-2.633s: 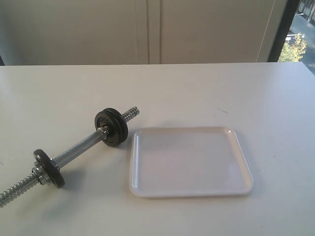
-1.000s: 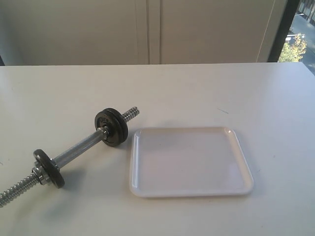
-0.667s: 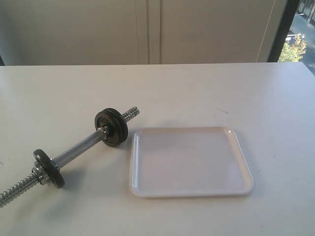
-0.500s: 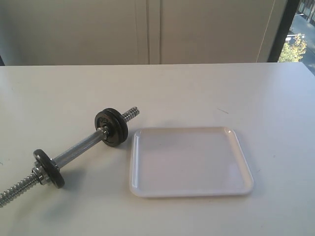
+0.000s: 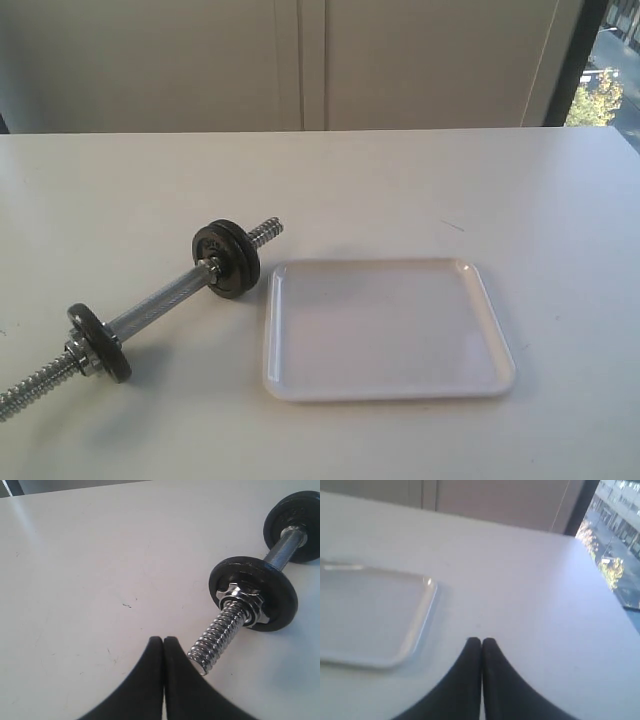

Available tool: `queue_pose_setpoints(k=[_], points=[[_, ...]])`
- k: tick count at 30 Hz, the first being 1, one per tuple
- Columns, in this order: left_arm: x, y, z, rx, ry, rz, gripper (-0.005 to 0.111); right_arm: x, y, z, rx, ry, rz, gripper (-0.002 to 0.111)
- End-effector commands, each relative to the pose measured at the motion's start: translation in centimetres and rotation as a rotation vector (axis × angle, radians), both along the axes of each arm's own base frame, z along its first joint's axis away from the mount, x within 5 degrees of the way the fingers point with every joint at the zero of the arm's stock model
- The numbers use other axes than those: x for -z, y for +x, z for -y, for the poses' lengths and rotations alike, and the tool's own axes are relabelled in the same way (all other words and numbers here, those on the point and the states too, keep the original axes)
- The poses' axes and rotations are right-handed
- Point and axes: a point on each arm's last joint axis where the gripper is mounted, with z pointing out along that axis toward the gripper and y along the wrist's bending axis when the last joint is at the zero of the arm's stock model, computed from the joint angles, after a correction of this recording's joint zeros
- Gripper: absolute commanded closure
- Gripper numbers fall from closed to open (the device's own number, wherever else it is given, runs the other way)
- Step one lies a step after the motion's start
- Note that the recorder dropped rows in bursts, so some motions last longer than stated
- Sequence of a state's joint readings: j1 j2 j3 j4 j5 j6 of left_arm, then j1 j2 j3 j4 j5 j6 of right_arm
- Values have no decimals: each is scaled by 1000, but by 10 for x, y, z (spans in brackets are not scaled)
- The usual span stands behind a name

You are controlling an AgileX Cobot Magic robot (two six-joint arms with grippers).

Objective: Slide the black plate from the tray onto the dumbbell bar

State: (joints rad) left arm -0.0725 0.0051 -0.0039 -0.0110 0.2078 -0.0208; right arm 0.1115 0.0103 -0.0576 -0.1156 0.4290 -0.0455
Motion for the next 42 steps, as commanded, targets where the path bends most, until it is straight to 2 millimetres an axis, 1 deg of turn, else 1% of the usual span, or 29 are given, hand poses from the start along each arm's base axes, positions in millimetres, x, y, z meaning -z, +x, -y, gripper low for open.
queue_pose_setpoints(k=[1,3,6,10,42], points=[[1,0,0,-2,-10,6,107,8,3,-2,-10,43,70,108],[1,0,0,-2,-10,6,107,8,3,-4,-13,103,62,108],[1,0,0,-2,-10,6,107,8,3,-4,-14,122,60,108],[1,0,0,-2,-10,6,107,9,3,-6,-18,190,50,108],[1,0,0,-2,-10,6,107,9,3,-7,-19,215,45,108]])
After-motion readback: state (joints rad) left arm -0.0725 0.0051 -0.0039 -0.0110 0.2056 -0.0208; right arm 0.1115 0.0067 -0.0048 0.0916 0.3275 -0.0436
